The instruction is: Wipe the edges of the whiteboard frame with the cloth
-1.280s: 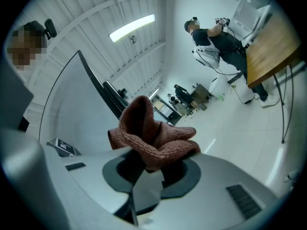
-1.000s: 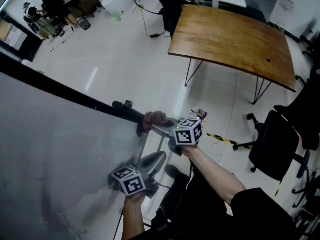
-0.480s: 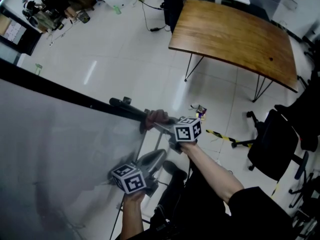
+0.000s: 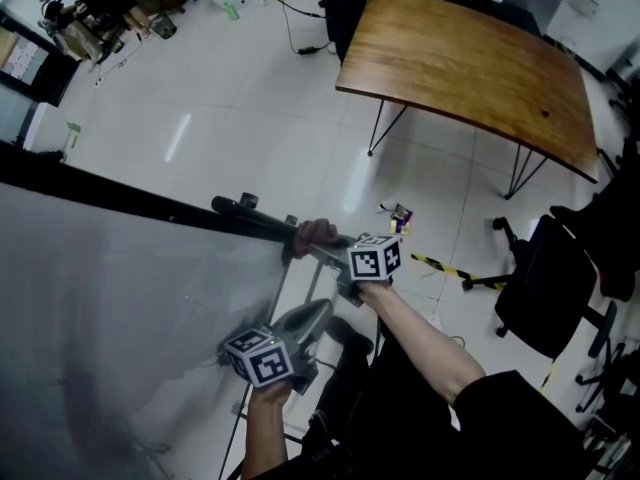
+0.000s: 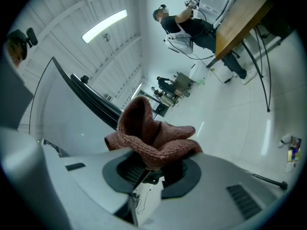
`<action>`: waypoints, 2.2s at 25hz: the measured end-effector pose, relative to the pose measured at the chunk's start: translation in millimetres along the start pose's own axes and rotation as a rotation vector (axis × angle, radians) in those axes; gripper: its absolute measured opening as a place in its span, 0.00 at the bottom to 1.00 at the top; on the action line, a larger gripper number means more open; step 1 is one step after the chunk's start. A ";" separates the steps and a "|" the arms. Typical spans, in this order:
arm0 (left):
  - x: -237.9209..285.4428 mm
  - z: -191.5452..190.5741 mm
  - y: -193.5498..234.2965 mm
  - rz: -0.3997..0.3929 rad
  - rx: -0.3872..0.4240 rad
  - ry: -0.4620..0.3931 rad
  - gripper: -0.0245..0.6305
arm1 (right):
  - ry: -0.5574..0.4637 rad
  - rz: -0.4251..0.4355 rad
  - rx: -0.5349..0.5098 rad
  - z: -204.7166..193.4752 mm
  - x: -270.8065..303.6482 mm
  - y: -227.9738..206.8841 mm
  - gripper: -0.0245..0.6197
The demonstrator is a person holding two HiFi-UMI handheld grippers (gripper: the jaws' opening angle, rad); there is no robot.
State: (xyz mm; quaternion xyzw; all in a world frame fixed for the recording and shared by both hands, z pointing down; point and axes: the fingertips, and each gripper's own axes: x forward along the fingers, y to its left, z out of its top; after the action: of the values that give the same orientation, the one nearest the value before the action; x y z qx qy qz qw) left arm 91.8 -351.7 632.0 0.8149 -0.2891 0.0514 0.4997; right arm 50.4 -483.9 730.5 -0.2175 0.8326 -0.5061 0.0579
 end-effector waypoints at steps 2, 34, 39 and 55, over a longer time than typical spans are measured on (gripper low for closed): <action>1.1 -1.2 2.1 0.002 -0.008 0.001 0.03 | 0.000 -0.003 0.015 -3.2 0.6 -5.3 0.18; -4.4 -23.7 16.7 0.034 -0.052 0.010 0.03 | 0.084 -0.158 -0.087 -55.1 30.4 -53.9 0.17; -8.7 -27.1 17.7 0.037 -0.061 0.004 0.03 | 0.133 -0.144 -0.169 -59.2 37.4 -48.7 0.17; -22.8 -25.3 15.7 0.035 -0.081 -0.038 0.03 | 0.266 -0.037 -0.177 -94.8 49.1 -19.8 0.17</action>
State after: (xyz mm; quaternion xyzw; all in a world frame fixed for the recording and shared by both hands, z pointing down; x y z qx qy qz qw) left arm 69.9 -326.0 648.4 0.7897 -0.3145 0.0327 0.5257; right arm -17.8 -434.8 799.3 -0.1678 0.8701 -0.4561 -0.0817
